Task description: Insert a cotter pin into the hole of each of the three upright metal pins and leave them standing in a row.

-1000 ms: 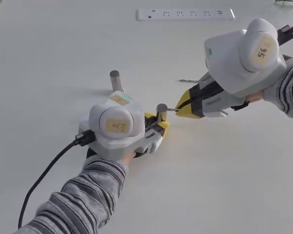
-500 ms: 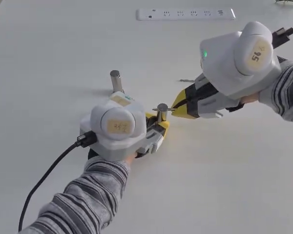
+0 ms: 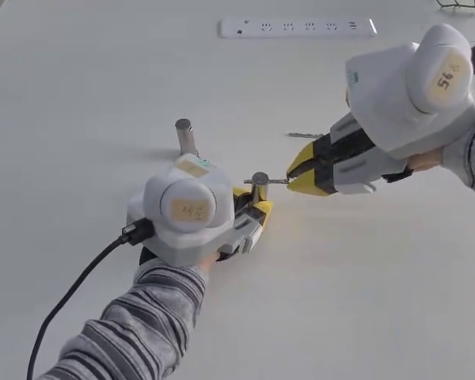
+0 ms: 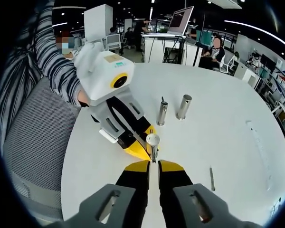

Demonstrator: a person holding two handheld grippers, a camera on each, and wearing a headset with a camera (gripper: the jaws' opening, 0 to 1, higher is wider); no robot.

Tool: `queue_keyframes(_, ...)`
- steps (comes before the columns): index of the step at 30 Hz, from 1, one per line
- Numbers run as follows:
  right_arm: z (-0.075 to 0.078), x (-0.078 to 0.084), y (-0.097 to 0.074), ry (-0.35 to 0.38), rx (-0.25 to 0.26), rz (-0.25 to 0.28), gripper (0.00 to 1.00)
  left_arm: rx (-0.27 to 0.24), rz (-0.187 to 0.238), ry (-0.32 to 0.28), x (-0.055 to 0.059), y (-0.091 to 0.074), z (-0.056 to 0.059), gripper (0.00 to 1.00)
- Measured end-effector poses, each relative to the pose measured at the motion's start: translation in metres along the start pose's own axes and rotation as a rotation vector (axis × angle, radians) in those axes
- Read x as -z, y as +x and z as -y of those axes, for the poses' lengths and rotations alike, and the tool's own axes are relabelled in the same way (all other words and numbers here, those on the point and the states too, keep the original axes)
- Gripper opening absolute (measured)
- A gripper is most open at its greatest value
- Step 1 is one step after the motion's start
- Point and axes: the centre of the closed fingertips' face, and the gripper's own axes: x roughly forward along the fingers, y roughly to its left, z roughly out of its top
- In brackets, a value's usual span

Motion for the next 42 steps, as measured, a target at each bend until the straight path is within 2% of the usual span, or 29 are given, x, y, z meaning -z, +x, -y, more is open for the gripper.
queue_keyframes(14, -0.002, -0.002, 0.006, 0.016, -0.002, 0.010, 0.00, 0.002, 0.000, -0.013, 0.000, 0.000, 0.000, 0.11)
queue_keyframes(27, -0.004, -0.010, 0.011, 0.002, -0.004, 0.019, 0.00, 0.002, 0.000, -0.025, 0.001, 0.001, -0.001, 0.11)
queue_keyframes(42, -0.003, -0.012, 0.015, -0.004, -0.005, 0.026, 0.00, -0.001, -0.001, -0.026, 0.001, 0.001, -0.001, 0.11)
